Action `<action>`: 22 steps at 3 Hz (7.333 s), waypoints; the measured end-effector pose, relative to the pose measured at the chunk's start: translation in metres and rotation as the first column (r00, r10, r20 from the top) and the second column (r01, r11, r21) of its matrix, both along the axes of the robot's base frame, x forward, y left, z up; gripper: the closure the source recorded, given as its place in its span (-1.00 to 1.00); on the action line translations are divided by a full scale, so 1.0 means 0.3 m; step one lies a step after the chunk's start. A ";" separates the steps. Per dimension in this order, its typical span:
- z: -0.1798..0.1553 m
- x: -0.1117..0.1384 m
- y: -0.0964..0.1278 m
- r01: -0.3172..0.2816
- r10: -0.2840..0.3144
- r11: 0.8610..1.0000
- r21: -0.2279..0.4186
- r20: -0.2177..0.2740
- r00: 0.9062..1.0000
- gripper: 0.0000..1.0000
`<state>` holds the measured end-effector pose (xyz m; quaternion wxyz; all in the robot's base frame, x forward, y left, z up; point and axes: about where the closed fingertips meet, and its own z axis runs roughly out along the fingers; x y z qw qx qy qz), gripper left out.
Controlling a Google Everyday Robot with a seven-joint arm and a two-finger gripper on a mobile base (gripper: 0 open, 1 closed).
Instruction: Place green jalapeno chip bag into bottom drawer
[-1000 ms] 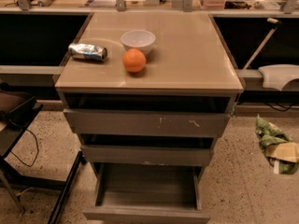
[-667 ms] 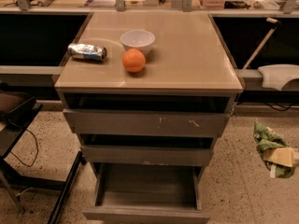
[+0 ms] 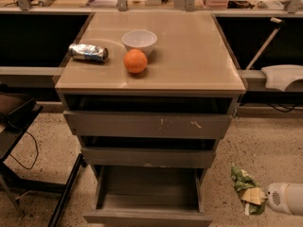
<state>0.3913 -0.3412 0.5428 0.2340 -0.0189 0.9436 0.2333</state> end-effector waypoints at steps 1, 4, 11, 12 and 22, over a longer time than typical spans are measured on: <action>-0.054 -0.002 0.022 -0.008 0.008 1.000 0.016 -0.018 1.000 1.00; -0.538 0.104 0.259 0.018 -0.023 0.997 0.077 0.060 0.998 1.00; -0.942 0.505 0.497 0.078 -0.091 0.996 0.053 0.323 0.942 1.00; -0.943 0.505 0.498 0.078 -0.091 0.996 0.053 0.323 0.942 1.00; -1.320 0.554 0.744 -0.046 0.083 0.989 -0.143 0.260 0.962 -1.00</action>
Offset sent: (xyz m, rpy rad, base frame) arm -0.0010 0.0092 -0.0328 0.0178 -0.0006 -0.0022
